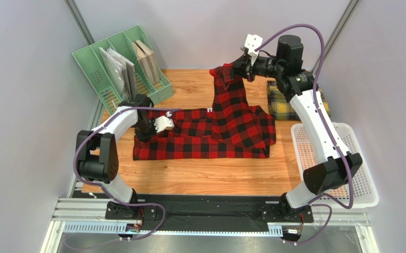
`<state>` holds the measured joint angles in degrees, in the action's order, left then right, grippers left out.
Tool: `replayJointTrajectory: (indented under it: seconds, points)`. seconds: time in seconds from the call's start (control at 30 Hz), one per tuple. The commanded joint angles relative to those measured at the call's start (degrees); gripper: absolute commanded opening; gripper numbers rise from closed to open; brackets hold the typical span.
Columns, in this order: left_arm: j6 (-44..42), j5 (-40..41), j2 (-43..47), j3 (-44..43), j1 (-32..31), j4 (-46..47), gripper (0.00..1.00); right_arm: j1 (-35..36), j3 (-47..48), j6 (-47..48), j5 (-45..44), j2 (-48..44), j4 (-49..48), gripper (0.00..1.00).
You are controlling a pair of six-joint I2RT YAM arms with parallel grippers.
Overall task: Fold and stack the long sleeve shirts
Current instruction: Fold the shirt
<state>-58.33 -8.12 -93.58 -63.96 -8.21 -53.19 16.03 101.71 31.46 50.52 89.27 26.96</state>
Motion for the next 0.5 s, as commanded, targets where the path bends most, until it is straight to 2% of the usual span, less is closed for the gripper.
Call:
replayJointTrajectory:
  seconds: [0.0,0.27,0.37,0.47]
  points:
    - [1.81,0.03,-0.29,-1.69,1.00,2.29,0.00,-0.30,1.91,3.17,2.74,2.04,-7.79,0.00]
    - [4.09,1.35,-2.83,-1.08,1.35,5.11,0.00,-0.30,-0.45,2.90,3.53,4.94,-11.13,0.00]
    - [8.55,3.19,-3.97,-1.34,1.53,7.57,0.01,-0.30,-3.44,2.46,2.83,4.42,-12.63,0.00]
    - [10.86,4.16,-3.28,-0.99,2.23,7.57,0.09,-0.30,-5.73,2.55,1.95,3.45,-13.07,0.00]
